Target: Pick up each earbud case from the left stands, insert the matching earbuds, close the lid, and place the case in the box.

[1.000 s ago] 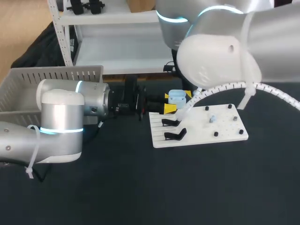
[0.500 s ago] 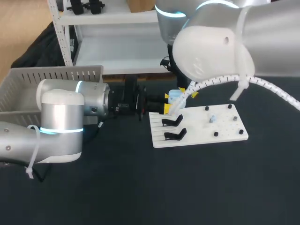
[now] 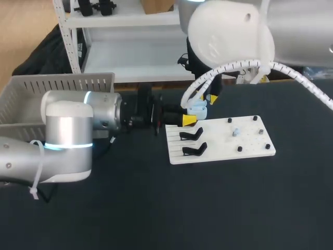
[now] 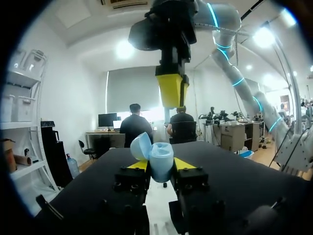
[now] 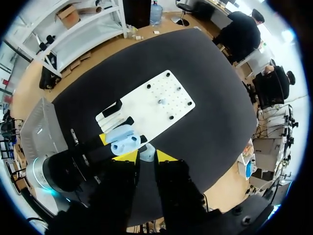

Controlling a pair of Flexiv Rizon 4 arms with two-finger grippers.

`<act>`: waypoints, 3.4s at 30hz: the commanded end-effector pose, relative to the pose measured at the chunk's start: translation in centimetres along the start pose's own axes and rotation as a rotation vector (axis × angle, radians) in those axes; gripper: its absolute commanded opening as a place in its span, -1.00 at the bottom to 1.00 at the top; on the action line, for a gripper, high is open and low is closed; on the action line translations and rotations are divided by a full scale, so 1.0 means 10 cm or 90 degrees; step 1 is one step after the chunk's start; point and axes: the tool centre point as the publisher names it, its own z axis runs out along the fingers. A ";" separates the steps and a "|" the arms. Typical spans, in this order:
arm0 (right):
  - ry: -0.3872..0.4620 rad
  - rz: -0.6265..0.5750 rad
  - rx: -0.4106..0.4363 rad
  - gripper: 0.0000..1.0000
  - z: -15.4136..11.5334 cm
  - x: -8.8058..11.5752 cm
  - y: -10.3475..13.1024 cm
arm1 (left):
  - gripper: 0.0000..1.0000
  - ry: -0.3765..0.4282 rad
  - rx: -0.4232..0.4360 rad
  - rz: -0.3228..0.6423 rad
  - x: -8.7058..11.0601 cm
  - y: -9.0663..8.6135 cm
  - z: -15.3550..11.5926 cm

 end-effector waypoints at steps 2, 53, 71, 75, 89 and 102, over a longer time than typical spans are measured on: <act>0.000 0.002 0.002 -1.00 -0.02 0.04 0.00 | -1.00 -0.004 -0.008 0.008 0.00 -0.03 0.01; -0.017 0.009 -0.005 -1.00 0.23 0.07 0.24 | -1.00 -0.009 -0.008 0.009 0.00 -0.03 0.01; -0.017 0.019 -0.005 -1.00 0.27 0.02 0.23 | -1.00 -0.009 -0.008 0.009 0.00 -0.03 0.01; -0.017 0.020 -0.003 -1.00 0.29 0.02 0.23 | -1.00 -0.009 -0.008 0.009 0.00 -0.03 0.01; -0.011 0.018 0.009 -1.00 0.34 0.02 0.27 | -1.00 -0.009 -0.008 0.009 0.00 -0.03 0.01; -0.021 0.047 -0.020 -0.26 0.10 0.11 0.04 | -1.00 -0.009 -0.008 0.009 0.00 -0.03 0.01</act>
